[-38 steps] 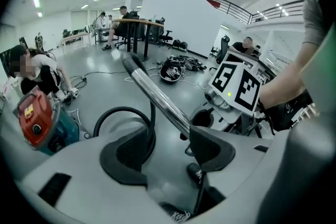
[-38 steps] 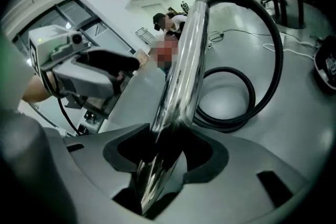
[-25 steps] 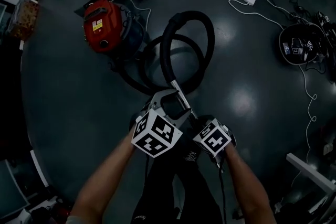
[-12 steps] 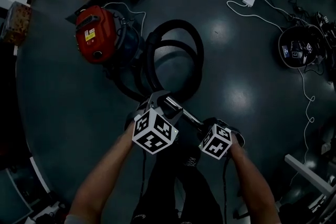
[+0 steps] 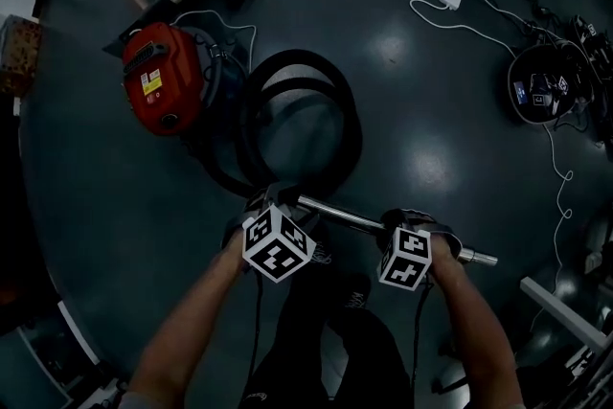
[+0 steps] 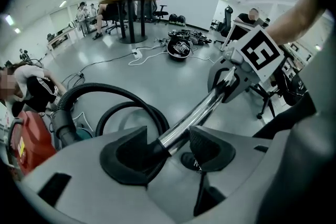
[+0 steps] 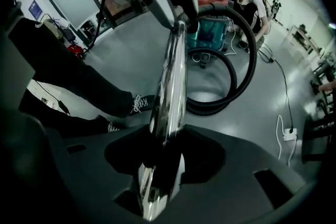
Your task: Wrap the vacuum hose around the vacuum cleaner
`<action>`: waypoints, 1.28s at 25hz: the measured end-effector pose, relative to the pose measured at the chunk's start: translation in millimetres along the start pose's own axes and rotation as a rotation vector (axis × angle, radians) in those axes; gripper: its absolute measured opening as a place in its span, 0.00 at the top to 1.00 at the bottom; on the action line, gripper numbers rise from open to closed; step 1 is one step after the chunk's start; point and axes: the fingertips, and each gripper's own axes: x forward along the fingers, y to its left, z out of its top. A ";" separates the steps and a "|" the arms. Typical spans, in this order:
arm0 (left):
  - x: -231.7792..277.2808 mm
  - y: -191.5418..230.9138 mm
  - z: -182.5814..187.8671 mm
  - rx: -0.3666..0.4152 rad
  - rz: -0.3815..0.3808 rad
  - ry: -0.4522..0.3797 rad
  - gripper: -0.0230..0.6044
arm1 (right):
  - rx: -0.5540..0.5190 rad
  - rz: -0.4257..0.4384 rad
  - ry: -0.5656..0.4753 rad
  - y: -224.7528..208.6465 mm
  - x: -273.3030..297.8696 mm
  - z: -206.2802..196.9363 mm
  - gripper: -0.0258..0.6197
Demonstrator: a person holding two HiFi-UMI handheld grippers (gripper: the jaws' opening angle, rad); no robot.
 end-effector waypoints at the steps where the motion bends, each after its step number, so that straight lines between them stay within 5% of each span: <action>1: 3.5 2.6 -6.2 0.000 -0.009 0.012 0.55 | -0.007 0.001 0.000 -5.9 1.1 0.7 0.70; 9: 40.9 29.8 -41.4 -0.006 -0.032 0.057 0.55 | -0.079 0.023 -0.018 -50.0 21.7 11.8 0.71; 25: 158.4 48.0 -77.6 -0.085 0.058 0.061 0.56 | -0.422 0.018 -0.036 -131.1 123.0 -20.6 0.71; 32: 191.6 67.0 -94.9 -0.100 0.089 -0.003 0.56 | -0.538 0.010 -0.022 -165.6 181.4 -18.6 0.71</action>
